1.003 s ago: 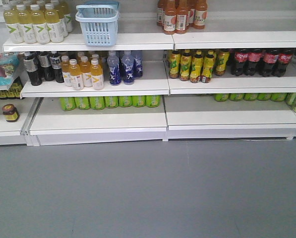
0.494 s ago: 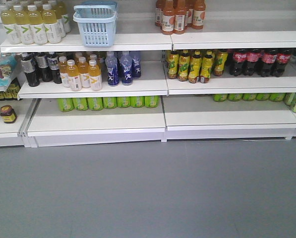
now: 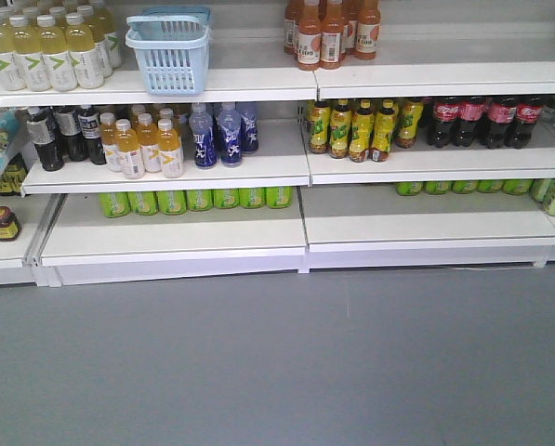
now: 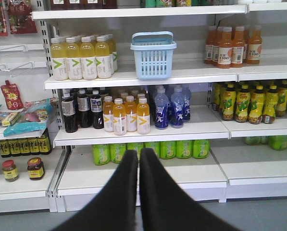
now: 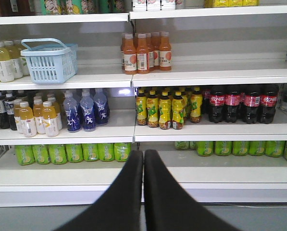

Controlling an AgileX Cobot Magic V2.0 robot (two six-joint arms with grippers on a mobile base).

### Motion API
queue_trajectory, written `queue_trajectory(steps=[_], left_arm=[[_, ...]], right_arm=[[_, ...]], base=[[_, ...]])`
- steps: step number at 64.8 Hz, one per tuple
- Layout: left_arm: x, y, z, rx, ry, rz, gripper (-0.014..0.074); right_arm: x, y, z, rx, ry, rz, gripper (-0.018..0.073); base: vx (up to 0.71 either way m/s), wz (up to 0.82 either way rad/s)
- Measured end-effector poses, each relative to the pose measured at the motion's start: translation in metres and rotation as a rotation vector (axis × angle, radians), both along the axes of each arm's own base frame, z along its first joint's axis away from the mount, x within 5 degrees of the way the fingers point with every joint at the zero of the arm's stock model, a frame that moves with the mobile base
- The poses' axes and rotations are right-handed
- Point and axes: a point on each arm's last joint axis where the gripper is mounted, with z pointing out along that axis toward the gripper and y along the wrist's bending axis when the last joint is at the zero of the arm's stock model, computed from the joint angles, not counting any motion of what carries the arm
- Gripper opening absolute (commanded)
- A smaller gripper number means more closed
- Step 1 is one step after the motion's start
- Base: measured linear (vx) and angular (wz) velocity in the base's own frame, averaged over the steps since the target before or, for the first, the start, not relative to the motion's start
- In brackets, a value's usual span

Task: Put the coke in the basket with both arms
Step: 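Drive the base toward the shelf holding the light-blue basket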

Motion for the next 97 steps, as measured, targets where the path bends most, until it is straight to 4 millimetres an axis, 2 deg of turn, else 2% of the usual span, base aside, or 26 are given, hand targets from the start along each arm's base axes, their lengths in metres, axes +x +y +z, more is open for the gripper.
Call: queue_trajectory(steps=[97], left_arm=[[0.0000, 0.0000, 0.0000, 0.000, 0.000, 0.000, -0.0006]], right_arm=[[0.0000, 0.0000, 0.0000, 0.000, 0.000, 0.000, -0.0010]], base=[[0.08, 0.02]])
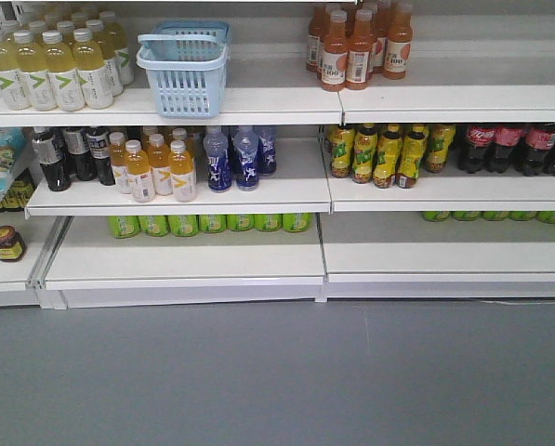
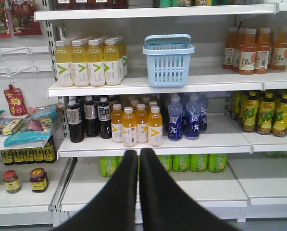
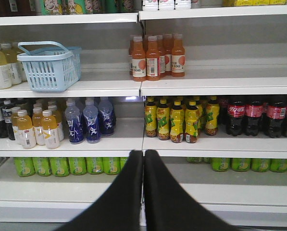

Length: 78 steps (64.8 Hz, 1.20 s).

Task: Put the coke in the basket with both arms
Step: 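Drive the base toward the shelf holding the light-blue basket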

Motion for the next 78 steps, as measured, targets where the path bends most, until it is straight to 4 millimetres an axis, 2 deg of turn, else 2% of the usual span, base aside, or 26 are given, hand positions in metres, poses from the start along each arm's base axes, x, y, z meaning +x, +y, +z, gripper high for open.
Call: queue_trajectory(steps=[78], left_arm=[[0.0000, 0.0000, 0.0000, 0.000, 0.000, 0.000, -0.0006]], right_arm=[[0.0000, 0.0000, 0.0000, 0.000, 0.000, 0.000, -0.0010]], base=[[0.13, 0.02]])
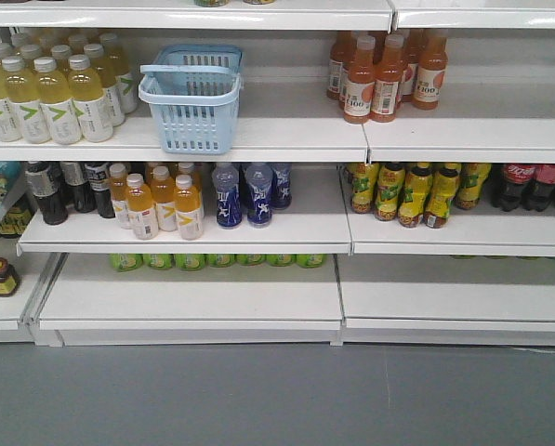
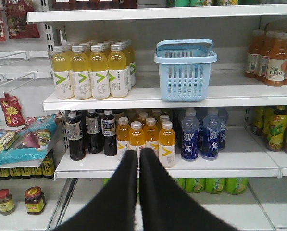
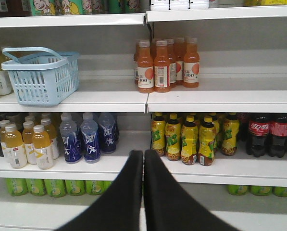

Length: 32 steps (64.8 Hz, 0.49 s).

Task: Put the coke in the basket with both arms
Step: 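Drive the base toward the shelf holding the light-blue basket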

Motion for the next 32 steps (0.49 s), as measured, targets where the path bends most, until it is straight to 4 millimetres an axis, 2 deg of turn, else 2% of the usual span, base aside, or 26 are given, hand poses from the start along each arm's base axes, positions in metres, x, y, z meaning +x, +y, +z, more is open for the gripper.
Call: queue_trajectory(steps=[32], left_arm=[[0.0000, 0.0000, 0.0000, 0.000, 0.000, 0.000, -0.0006]], right_arm=[[0.0000, 0.0000, 0.0000, 0.000, 0.000, 0.000, -0.0010]], base=[[0.12, 0.01]])
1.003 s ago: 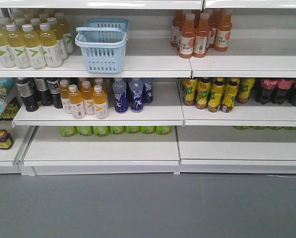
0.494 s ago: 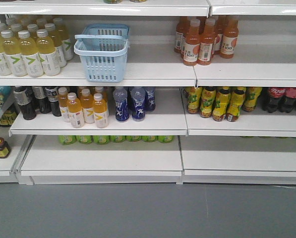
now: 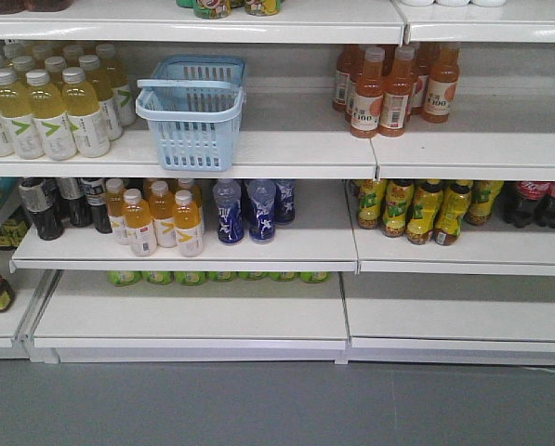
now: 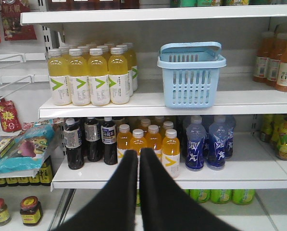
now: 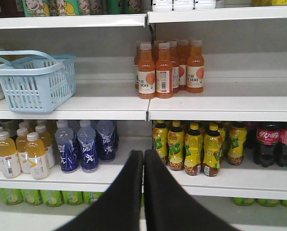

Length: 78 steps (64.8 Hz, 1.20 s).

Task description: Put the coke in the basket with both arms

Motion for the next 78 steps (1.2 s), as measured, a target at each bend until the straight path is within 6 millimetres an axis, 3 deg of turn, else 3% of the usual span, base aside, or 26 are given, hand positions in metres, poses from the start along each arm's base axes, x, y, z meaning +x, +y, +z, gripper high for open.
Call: queue_trajectory(steps=[78], left_arm=[[0.0000, 0.0000, 0.0000, 0.000, 0.000, 0.000, -0.0006]], right_arm=[[0.0000, 0.0000, 0.0000, 0.000, 0.000, 0.000, -0.0010]], base=[[0.08, 0.00]])
